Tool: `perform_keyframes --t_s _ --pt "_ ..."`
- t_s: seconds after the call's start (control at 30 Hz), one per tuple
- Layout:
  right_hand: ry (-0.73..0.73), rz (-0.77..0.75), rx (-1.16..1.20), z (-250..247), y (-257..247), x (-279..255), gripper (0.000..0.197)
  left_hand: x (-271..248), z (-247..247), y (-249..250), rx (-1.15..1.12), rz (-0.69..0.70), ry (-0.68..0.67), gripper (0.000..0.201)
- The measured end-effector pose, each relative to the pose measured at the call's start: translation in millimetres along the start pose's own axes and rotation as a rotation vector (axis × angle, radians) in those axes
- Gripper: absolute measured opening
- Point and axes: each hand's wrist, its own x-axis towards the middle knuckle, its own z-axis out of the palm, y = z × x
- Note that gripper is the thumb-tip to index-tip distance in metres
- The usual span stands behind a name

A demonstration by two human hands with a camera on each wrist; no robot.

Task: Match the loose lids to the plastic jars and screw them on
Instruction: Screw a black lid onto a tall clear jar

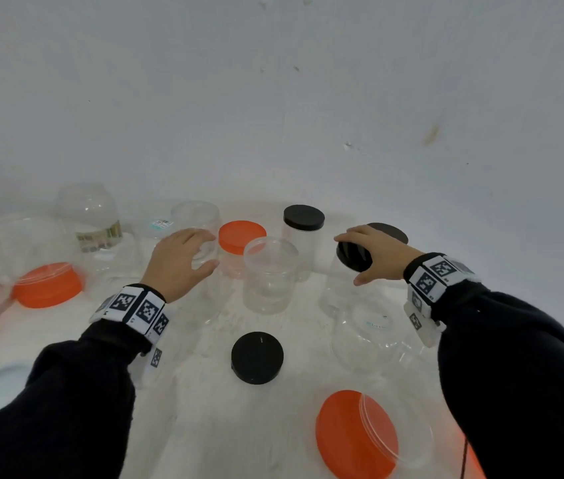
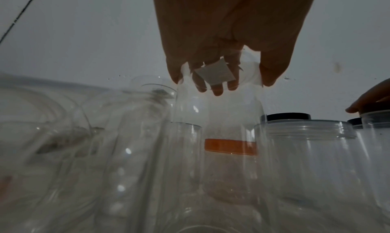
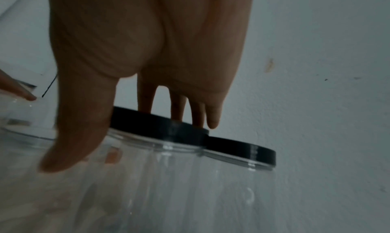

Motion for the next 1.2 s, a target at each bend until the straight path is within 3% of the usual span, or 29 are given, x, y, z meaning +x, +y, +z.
perform_keyframes --t_s 0.13,0.43,0.73,1.2 --pt "-0.060 -0.003 -0.016 -11 -9 7 0.089 0 -1 1 -0.006 -0.014 0.000 0.071" --pt "0.052 -0.105 0.070 -48 -58 65 0.065 -1 1 1 -0.017 -0.022 0.019 0.069" --pt "-0.154 0.018 -0.180 -52 -72 120 0.073 -1 4 -2 -0.003 -0.007 0.034 0.061" --pt "-0.263 -0.017 -0.369 -46 -71 141 0.077 -1 8 -5 -0.031 0.001 0.068 0.057"
